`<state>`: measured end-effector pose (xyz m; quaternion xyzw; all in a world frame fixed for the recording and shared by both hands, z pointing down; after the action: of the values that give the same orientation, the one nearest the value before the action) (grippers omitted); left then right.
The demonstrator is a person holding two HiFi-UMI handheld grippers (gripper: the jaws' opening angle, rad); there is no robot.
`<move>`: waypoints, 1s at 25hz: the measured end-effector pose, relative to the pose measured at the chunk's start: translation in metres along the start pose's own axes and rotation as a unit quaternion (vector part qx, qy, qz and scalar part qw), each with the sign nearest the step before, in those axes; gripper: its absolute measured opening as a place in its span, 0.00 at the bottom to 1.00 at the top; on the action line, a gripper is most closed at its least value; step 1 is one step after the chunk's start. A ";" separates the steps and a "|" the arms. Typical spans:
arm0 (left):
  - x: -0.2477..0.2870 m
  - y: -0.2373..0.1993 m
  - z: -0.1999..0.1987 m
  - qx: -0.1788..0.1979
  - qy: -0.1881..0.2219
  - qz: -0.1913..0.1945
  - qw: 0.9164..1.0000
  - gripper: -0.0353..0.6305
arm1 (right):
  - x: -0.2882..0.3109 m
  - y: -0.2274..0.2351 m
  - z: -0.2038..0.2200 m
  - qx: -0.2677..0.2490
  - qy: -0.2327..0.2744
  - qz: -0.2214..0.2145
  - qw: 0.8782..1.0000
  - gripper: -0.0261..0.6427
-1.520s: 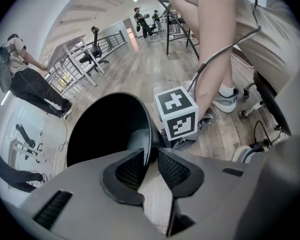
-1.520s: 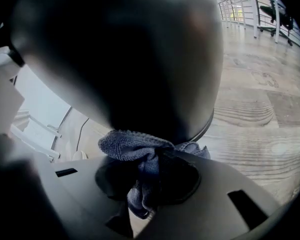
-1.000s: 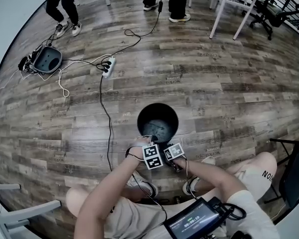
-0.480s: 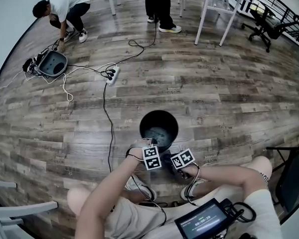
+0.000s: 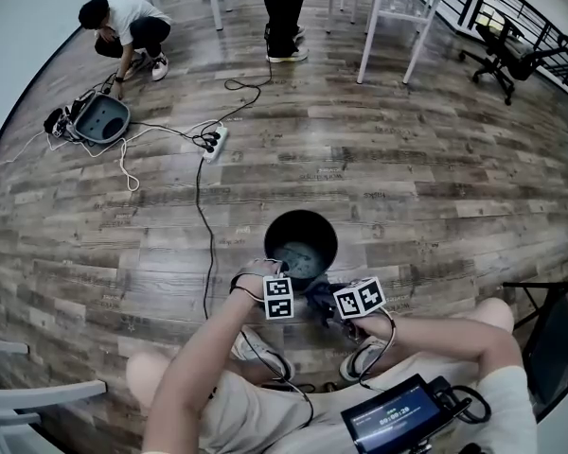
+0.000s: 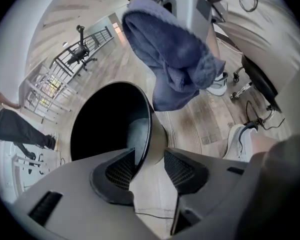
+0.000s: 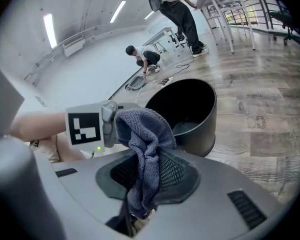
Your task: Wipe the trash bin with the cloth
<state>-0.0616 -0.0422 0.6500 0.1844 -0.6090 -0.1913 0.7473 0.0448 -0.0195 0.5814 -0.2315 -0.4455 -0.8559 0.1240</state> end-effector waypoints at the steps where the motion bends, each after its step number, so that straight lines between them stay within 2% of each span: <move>1: 0.001 0.001 0.001 0.013 -0.002 -0.001 1.000 0.32 | 0.000 -0.003 -0.002 0.001 0.005 -0.005 1.000 0.16; 5: 0.009 0.004 0.006 0.074 -0.021 -0.031 0.997 0.32 | -0.002 -0.016 -0.011 -0.003 0.015 -0.012 1.000 0.16; 7: 0.013 0.002 0.007 0.073 -0.027 -0.048 0.996 0.32 | -0.004 -0.018 -0.016 -0.009 0.019 -0.009 1.000 0.16; 9: 0.015 -0.002 0.007 0.055 -0.031 -0.049 0.997 0.27 | -0.004 -0.020 -0.021 -0.013 0.024 -0.012 1.000 0.16; 14: 0.016 -0.003 0.008 0.034 -0.043 -0.034 0.998 0.27 | -0.005 -0.014 -0.024 -0.024 0.019 0.001 1.000 0.16; 19: 0.017 -0.003 0.000 -0.004 -0.062 -0.041 0.997 0.28 | -0.005 -0.002 -0.019 -0.021 0.008 0.010 1.000 0.16; 22: 0.017 -0.004 -0.005 -0.043 -0.072 -0.043 0.996 0.27 | -0.004 0.006 -0.016 -0.015 0.000 0.016 1.000 0.16; 25: 0.016 -0.007 -0.010 -0.110 -0.079 -0.037 0.990 0.27 | -0.002 0.013 -0.014 -0.016 -0.004 0.021 1.000 0.16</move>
<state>-0.0497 -0.0562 0.6582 0.1074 -0.6343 -0.2985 0.7050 0.0476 -0.0389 0.5827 -0.2464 -0.4275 -0.8590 0.1364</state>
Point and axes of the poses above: the fingertips, and each gripper's own axes: x forward along the fingers, y to its right, z out of its underside, the point moved 4 cm from there along -x, backward along the fingers, and after that the axes turned 15 degrees about -z, right-handed, at the moved point
